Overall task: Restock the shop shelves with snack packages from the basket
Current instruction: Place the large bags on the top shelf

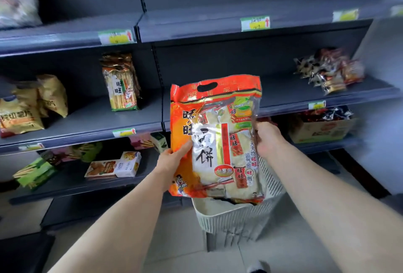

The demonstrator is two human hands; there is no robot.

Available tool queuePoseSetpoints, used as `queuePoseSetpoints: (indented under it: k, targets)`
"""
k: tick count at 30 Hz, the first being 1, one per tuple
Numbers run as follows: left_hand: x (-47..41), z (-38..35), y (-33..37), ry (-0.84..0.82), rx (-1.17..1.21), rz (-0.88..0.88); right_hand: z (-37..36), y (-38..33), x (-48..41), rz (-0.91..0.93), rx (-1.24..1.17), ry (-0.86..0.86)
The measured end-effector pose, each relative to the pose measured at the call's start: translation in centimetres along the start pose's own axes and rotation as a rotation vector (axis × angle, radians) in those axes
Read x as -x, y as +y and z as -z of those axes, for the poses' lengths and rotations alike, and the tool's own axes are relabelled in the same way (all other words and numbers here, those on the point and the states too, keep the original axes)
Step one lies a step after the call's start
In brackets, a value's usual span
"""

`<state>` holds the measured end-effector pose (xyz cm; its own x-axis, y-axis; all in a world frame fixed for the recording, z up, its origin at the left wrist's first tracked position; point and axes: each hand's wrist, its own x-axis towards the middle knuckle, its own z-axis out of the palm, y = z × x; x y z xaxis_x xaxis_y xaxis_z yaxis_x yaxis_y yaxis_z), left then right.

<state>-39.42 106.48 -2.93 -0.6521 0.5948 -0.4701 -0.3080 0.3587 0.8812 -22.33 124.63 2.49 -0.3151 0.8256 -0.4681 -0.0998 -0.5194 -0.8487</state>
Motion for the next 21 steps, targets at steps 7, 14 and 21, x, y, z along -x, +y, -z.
queuePoseSetpoints:
  k: [7,14,21]
  targets:
    - [3.4,3.6,-1.0,0.147,0.067,-0.012,-3.2,1.3,5.3,0.115,0.335,-0.031]
    - [7.3,4.7,-3.3,0.299,0.144,0.005,-2.2,3.0,10.7,0.257,0.397,-0.112]
    - [13.7,3.9,-5.8,0.479,0.164,-0.068,2.7,7.1,16.8,0.29,0.937,-0.357]
